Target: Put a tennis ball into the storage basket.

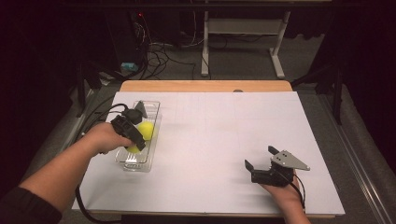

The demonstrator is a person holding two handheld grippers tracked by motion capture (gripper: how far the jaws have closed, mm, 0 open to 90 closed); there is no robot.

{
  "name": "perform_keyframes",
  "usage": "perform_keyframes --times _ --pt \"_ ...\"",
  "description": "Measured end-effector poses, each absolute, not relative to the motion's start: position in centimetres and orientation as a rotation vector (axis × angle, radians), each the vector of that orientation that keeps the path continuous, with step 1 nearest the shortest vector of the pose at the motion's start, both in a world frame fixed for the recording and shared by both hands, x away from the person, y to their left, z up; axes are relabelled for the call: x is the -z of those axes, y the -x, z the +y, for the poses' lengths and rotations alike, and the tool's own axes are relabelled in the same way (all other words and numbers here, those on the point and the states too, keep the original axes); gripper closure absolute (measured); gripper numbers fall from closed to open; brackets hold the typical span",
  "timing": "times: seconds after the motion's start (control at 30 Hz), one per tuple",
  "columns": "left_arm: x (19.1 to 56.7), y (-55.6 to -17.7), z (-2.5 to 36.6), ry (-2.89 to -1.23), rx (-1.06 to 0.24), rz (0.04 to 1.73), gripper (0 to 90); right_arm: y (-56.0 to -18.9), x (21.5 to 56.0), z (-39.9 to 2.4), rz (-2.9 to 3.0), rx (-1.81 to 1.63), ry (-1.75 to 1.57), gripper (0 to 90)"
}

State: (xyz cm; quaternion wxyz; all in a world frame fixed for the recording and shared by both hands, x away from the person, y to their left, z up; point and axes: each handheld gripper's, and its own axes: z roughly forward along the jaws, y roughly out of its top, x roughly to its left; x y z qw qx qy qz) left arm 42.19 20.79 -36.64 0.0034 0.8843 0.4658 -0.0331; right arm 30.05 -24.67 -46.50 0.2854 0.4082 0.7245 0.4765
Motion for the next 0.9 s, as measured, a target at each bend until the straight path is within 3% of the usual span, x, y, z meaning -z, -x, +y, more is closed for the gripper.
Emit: perform_keyframes --times 0.9 --pt "36.87 -42.08 20.67 -2.763 0.084 1.439 24.1 -30.07 46.54 -24.62 1.941 -1.27 -1.089 0.0"
